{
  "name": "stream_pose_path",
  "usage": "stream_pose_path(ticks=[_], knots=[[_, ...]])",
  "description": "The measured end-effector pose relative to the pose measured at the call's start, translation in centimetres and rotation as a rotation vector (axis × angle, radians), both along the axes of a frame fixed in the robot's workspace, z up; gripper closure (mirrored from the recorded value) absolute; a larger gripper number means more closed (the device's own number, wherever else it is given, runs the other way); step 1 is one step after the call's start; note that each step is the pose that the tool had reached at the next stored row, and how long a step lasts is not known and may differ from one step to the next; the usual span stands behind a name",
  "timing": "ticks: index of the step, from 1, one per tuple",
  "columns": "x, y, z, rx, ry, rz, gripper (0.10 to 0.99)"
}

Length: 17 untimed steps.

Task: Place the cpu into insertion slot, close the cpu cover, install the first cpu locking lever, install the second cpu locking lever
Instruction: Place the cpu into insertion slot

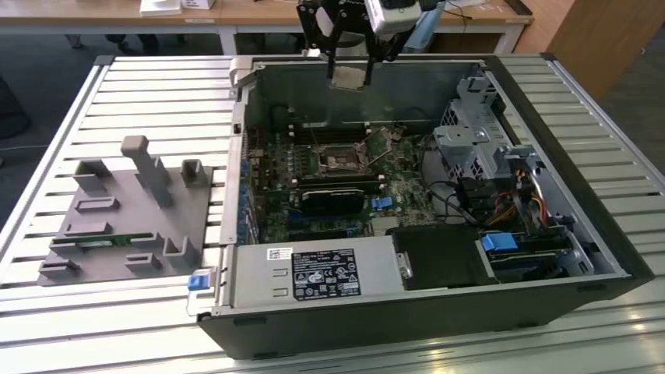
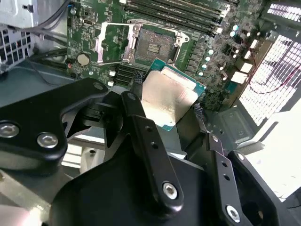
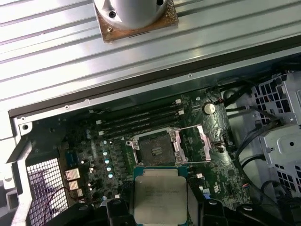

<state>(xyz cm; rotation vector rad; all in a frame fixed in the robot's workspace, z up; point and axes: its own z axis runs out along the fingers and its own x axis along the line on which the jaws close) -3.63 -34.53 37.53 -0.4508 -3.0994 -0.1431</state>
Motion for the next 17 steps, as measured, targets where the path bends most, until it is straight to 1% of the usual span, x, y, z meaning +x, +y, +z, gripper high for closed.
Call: stream_pose_path(ticks=[17], knots=[[0.00,0.00,-0.49,0.000,0.0000,-0.001,0.549]])
